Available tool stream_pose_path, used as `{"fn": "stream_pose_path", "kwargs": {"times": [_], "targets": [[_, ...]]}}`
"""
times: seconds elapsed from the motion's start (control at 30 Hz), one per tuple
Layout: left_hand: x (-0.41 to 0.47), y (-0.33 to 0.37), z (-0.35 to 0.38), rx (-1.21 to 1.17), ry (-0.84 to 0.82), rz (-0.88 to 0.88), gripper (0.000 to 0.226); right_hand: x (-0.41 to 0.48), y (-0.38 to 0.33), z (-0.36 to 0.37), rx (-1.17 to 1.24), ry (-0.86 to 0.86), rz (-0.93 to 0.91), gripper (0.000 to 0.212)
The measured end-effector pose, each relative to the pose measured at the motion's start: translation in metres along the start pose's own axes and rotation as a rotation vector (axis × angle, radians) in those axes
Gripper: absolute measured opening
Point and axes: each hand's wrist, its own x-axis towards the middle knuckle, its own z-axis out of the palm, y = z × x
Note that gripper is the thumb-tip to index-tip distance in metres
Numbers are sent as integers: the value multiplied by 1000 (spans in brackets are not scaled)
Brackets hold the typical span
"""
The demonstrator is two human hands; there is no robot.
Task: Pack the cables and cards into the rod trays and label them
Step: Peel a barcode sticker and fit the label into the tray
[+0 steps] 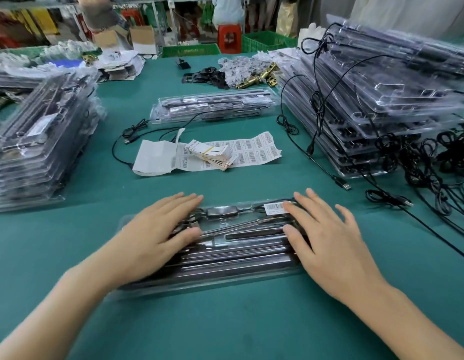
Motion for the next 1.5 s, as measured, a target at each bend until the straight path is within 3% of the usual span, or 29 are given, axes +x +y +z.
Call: {"fn": "stream_pose_path", "kwargs": {"times": [0.1, 0.17, 0.23, 0.33, 0.5, 0.63, 0.8, 0.93, 1.1, 1.23, 1.37, 1.5], "targets": [[-14, -29, -23, 32, -115, -135, 102, 12, 12, -9, 159, 4, 87, 60], [-22, -40, -33, -3, -214, -173, 108, 19, 22, -15, 99, -74, 127, 73], [-25, -43, -37, 1, -211, -161, 105, 26, 28, -19, 22, -149, 148, 88], [-21, -40, -38, 31, -184, -156, 102, 33, 30, -22, -24, -122, 165, 92], [-18, -44, -46, -90, -261, -211, 97, 49, 29, -23, 168, -195, 189, 97], [-20, -49, -47, -119, -253, -220, 84, 64, 27, -26, 179, -268, 171, 104], [-29, -45, -39, -113, -177, -229, 88, 76, 24, -30, 33, -308, 110, 100], [-50, -41, -24, 17, -15, -193, 83, 81, 2, -28, 26, -185, -155, 81], [-79, -45, 9, -57, 68, -188, 68, 75, -43, 2, 65, -322, -411, 71], [-79, -50, 10, -61, -1, -193, 64, 68, -45, 23, -27, -331, -416, 75], [-79, -52, 7, -91, -38, -196, 75, 67, -46, 23, -36, -290, -423, 73], [-76, -52, -1, 96, -34, -234, 83, 70, -44, 16, -12, -260, -433, 74]]}}
